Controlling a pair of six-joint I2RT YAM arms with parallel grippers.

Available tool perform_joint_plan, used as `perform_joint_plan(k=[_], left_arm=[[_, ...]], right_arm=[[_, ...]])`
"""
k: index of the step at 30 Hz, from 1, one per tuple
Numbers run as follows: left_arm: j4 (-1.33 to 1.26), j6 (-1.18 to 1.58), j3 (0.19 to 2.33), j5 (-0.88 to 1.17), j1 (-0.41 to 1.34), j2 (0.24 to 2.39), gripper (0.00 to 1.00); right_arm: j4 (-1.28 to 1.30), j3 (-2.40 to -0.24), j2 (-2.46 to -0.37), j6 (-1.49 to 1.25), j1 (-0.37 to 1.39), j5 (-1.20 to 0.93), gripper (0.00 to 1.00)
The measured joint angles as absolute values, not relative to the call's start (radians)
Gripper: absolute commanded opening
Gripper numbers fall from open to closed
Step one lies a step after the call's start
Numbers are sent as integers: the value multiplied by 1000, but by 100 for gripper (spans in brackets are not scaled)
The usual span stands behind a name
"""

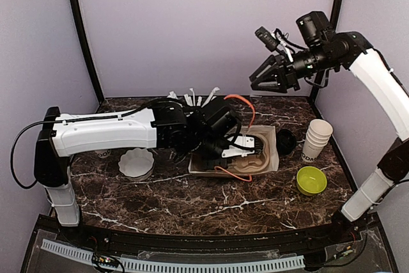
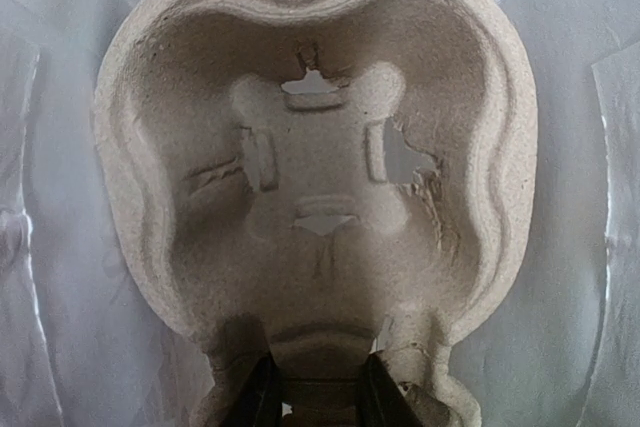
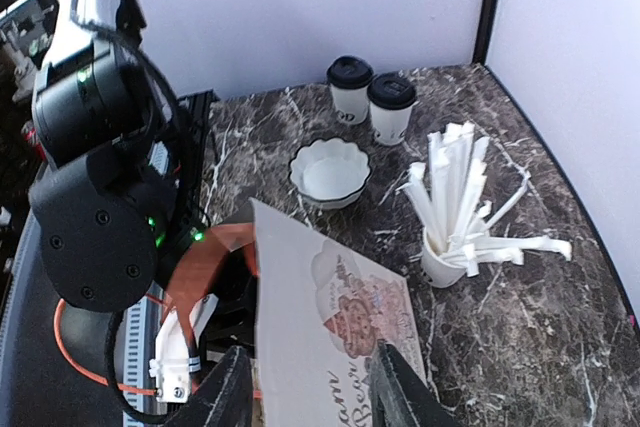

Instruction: Pack the takeout coffee

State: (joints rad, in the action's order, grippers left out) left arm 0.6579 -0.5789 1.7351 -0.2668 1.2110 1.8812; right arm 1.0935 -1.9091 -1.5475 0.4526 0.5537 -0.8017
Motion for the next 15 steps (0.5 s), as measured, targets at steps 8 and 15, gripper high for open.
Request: perform_joint_plan(k=[8,15], left_arm=[[669,-572,1735,-267,1211,1882,26],[670,-572,1736,-267,1211,1882,26]], right_arm=[[1025,-1896,-1558,468,321,-844,44],[907,-1830,-1776,430,305,-800,40]])
